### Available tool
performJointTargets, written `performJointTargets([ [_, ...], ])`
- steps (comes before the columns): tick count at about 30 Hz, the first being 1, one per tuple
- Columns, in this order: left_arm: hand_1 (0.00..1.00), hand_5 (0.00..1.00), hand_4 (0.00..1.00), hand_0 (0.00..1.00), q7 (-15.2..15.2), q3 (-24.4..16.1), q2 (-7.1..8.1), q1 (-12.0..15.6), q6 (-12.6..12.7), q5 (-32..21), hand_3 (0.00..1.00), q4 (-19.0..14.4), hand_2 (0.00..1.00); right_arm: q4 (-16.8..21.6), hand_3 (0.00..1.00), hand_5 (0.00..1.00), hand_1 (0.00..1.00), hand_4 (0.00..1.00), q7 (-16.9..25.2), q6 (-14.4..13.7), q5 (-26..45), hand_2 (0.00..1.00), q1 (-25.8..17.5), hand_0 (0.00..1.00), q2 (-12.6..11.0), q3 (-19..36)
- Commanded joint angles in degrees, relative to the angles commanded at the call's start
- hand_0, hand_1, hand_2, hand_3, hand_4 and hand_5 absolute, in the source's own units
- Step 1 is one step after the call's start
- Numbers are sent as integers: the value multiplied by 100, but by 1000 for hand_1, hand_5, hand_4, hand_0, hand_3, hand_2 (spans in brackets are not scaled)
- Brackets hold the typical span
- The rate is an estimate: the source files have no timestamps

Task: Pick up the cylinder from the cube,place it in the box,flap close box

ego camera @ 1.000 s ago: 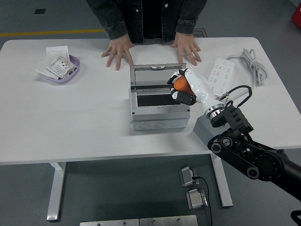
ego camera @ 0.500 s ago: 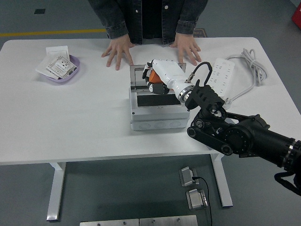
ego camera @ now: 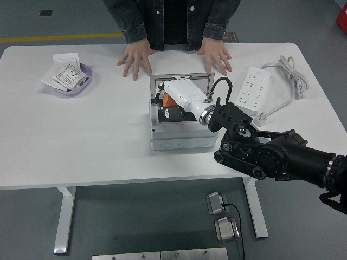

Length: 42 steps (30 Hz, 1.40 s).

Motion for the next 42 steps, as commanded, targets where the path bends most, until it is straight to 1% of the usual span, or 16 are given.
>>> performJointTargets([
  [4,650,210,669,612,-66,312,1,-16,-7,-296,607,0,603,-59,157,2,12,2,57,-21,67,189,25,2,-4,-49],
  [8,650,210,669,612,-90,412,5,-30,-10,-387,607,0,603,-163,157,2,12,2,144,-18,180,189,37,2,-5,-82],
  [14,650,210,668,612,-115,537,13,-43,-13,-496,606,0,603,-397,162,2,15,2,385,200,304,193,72,2,-14,-63],
  [15,650,209,668,611,-122,560,15,-46,-14,-517,607,-1,603,-435,178,2,51,2,421,245,303,209,77,2,-14,-58],
  [19,650,209,668,611,-133,565,22,-50,-15,-525,607,-4,603,-516,178,2,51,2,505,353,280,209,89,2,-5,-78],
  [20,650,211,666,611,-133,564,24,-52,-16,-524,606,-5,603,-525,325,74,206,111,514,372,270,346,89,198,0,-91],
  [25,650,211,666,611,-135,556,24,-64,-16,-497,606,-9,603,-547,325,74,206,111,517,453,203,346,81,198,26,-137],
  [26,650,212,665,611,-134,558,24,-69,-17,-495,606,-10,603,-554,615,113,403,773,509,469,184,534,81,339,31,-154],
  [32,650,212,665,611,-136,527,21,-78,-17,-450,606,-14,603,-574,615,113,403,773,468,548,78,534,74,339,36,-176],
  [33,650,212,664,611,-136,533,21,-77,-17,-453,606,-13,603,-576,618,441,416,792,451,570,42,534,73,373,32,-176],
  [38,650,212,664,611,-134,534,24,-73,-15,-448,606,-12,603,-573,618,441,416,792,407,604,-62,534,52,373,13,-182],
  [39,650,213,663,610,-134,532,23,-73,-15,-445,605,-13,602,-572,619,573,589,925,402,605,-73,581,45,620,10,-181],
  [42,650,213,663,610,-133,527,16,-71,-15,-438,605,-16,602,-554,619,573,589,925,387,602,-95,581,20,620,0,-168],
])
